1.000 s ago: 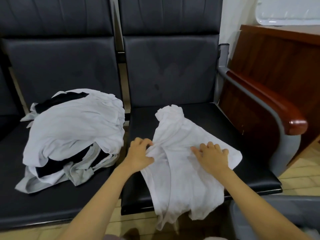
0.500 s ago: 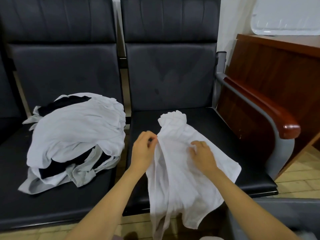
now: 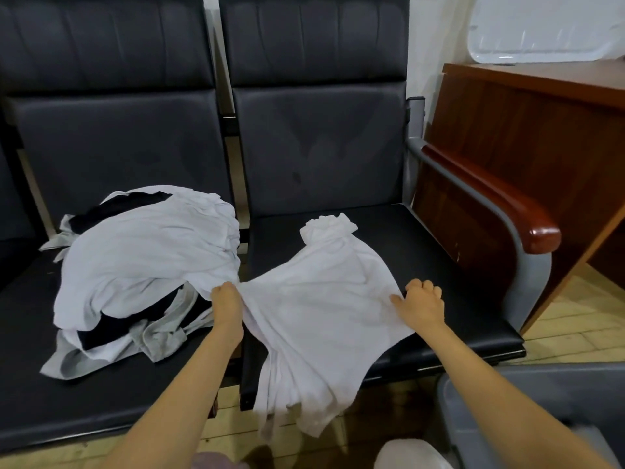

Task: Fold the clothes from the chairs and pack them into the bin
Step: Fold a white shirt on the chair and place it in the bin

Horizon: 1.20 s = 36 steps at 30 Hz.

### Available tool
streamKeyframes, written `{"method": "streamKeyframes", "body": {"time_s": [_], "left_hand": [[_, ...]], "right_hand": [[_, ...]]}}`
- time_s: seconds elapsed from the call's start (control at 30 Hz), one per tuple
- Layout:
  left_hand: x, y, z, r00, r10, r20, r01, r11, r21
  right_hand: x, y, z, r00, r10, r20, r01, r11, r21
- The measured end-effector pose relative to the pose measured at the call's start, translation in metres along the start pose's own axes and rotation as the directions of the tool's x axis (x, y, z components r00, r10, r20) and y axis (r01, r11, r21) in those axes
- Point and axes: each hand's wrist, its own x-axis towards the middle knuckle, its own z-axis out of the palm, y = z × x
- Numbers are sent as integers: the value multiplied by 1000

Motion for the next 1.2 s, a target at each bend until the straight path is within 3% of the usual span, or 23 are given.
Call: {"method": "streamKeyframes", "body": {"time_s": [0.1, 0.13, 0.2, 0.23, 0.3, 0.37, 0.43, 0.47, 0.53, 0.57, 0.63, 0.7, 0.77, 0.9, 0.97, 1.03, 1.1, 1.2], "left_hand": [[-8, -2, -2, 993, -41, 111, 8, 960, 280], [-12, -3, -3, 987, -12, 159, -55, 911, 410], [-13, -6, -3, 973, 66, 220, -181, 808, 561], [-14, -6, -2, 968, 97, 231, -212, 810, 547], [-23, 1, 2, 967, 85, 241, -171, 915, 365], [-34, 14, 10, 956, -11, 295, -19, 995, 100], [-42, 30, 12, 929, 9, 370, 30, 995, -100], [-41, 37, 9, 922, 75, 379, -17, 988, -155], [-38, 46, -1, 921, 202, 334, -141, 970, -198], [-36, 46, -7, 935, 213, 283, -173, 972, -161], [-29, 39, -16, 974, 172, 146, -183, 981, 61], [-22, 25, -20, 983, 126, 136, -165, 930, 329], [-23, 15, -22, 985, 114, 132, -162, 880, 446], [-29, 15, -23, 985, 115, 129, -161, 883, 441], [-30, 21, -22, 994, 47, 102, -87, 891, 445], [-30, 25, -23, 992, -46, 114, 4, 938, 346], [-30, 25, -26, 985, -55, 165, 6, 960, 281], [-33, 21, -33, 970, 124, 209, -214, 840, 498]], "right_hand": [[-2, 0, -2, 997, 35, 69, -29, 996, -88], [-1, -1, -3, 996, 8, 91, -4, 999, -39], [-1, -5, -6, 995, -29, 100, 2, 967, 254], [-2, -8, -10, 995, -3, 103, -44, 894, 447], [-1, -16, -20, 987, 93, 134, -162, 679, 716], [2, -19, -29, 970, 100, 220, -239, 541, 806], [2, -19, -43, 955, 29, 294, -267, 506, 820], [3, -16, -49, 950, 13, 313, -269, 549, 791], [2, -7, -59, 946, 11, 325, -221, 756, 616], [0, -3, -63, 939, 8, 343, -181, 860, 476], [-7, 1, -67, 903, 36, 427, -169, 946, 277], [-13, 2, -67, 864, 38, 502, -229, 918, 325], [-17, 0, -65, 844, -24, 536, -290, 819, 494], [-24, -9, -55, 804, -118, 583, -412, 595, 690], [-25, -20, -53, 833, -144, 534, -382, 549, 744], [-24, -30, -51, 847, -167, 504, -363, 512, 779], [-21, -36, -48, 831, -162, 532, -373, 546, 750], [-21, -38, -39, 803, -51, 593, -316, 808, 498]]}}
